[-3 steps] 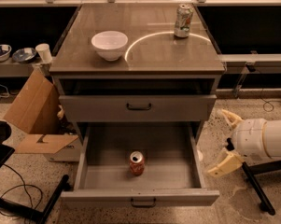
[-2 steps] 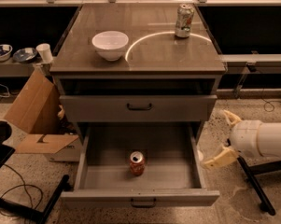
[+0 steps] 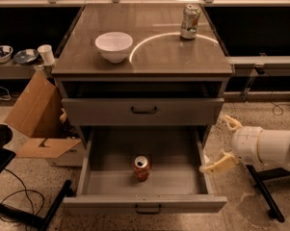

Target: Pick coke can from middle drawer and place on counter

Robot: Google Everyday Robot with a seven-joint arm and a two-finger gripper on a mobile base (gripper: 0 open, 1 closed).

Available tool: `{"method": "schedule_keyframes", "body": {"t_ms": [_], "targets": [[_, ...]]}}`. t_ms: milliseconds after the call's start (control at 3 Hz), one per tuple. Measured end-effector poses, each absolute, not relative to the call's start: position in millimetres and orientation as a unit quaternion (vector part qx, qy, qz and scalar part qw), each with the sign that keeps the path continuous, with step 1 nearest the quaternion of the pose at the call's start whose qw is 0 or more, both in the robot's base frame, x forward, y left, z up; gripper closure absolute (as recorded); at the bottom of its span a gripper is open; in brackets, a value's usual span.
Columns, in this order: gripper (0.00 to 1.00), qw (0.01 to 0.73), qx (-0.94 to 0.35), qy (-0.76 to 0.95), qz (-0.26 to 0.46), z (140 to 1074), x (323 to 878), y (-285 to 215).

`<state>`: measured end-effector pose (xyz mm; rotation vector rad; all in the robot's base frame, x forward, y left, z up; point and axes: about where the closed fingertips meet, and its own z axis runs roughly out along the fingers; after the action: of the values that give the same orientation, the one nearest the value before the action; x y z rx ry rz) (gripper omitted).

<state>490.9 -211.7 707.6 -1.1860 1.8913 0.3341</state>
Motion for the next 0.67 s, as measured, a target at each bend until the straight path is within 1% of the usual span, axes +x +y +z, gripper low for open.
{"method": "schedule_keyframes", "body": {"t_ms": [333, 667], "targets": [[0.00, 0.451, -0.470, 0.738, 0.174, 672.7, 505.3, -170.0], [0.00, 0.465, -0.451, 0.728, 0.223, 604.7, 531.0, -124.3]]}}
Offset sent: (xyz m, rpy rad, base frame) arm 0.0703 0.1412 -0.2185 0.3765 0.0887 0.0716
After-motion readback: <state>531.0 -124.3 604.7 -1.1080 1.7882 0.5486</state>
